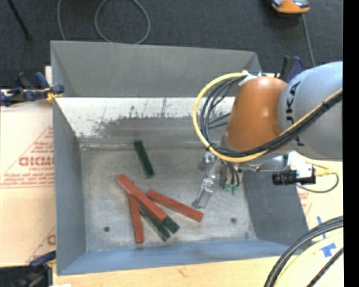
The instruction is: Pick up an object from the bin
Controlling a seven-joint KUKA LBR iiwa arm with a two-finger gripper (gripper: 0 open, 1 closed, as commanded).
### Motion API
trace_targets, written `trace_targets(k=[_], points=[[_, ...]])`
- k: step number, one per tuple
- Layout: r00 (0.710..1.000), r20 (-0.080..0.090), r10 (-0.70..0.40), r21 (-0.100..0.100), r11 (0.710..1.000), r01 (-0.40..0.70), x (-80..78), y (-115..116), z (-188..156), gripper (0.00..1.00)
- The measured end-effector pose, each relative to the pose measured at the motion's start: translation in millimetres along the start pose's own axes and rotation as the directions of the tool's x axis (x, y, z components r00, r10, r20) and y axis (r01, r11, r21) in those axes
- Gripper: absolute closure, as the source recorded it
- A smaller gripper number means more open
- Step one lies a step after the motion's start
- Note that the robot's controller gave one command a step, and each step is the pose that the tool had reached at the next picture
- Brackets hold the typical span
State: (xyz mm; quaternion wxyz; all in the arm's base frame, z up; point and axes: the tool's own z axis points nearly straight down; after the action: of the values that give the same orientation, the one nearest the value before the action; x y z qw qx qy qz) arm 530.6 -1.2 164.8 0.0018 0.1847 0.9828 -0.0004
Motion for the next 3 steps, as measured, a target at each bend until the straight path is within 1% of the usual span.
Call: trace_targets(k=[1, 2, 3], points=[[0.998, -0.008, 0.058, 0.002, 0.998, -0.058, 59.5, 3.0, 98.3, 0.00], [0.998, 0.000, 0.060, -0.002, 0.998, -0.060, 56.2, 3.8, 94.0, 1.00], [0.998, -0.002, 0.059, 0.000, 0.998, -0.059, 57.9, 15.7, 3.6, 1.00]])
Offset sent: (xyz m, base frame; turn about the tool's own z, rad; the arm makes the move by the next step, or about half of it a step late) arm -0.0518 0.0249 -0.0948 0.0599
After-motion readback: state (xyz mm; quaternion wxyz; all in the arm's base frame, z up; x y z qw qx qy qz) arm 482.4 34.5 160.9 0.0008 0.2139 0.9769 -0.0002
